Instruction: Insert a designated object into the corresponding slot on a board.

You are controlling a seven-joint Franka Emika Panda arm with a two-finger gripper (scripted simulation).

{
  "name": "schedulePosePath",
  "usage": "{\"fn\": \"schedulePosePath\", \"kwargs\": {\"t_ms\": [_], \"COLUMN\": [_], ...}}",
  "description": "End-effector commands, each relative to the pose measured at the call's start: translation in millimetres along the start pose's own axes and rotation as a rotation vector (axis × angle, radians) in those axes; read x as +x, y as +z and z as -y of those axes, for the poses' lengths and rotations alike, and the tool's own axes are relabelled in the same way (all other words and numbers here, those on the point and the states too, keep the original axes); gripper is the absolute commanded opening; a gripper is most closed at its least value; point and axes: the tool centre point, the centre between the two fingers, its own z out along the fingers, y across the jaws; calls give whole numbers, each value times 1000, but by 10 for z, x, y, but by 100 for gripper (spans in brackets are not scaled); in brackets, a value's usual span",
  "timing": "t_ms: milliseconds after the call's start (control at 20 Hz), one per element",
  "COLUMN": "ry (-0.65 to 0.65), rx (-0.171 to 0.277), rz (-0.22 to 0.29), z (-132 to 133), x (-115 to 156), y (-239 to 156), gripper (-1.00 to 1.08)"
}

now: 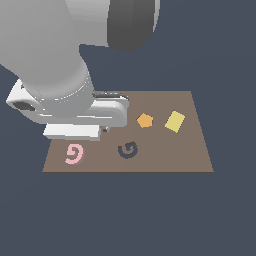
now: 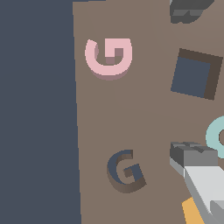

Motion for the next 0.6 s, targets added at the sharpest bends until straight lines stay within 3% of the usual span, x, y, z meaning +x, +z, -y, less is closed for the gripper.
{"fn": "schedulePosePath", "kwargs": {"t_ms": [0,550], "ry": [-1,-4], "rx": [1,4], "rz": [2,8], "z": [-113,-410], "x": [111,422], "y": [146,522], "gripper": [100,100]}}
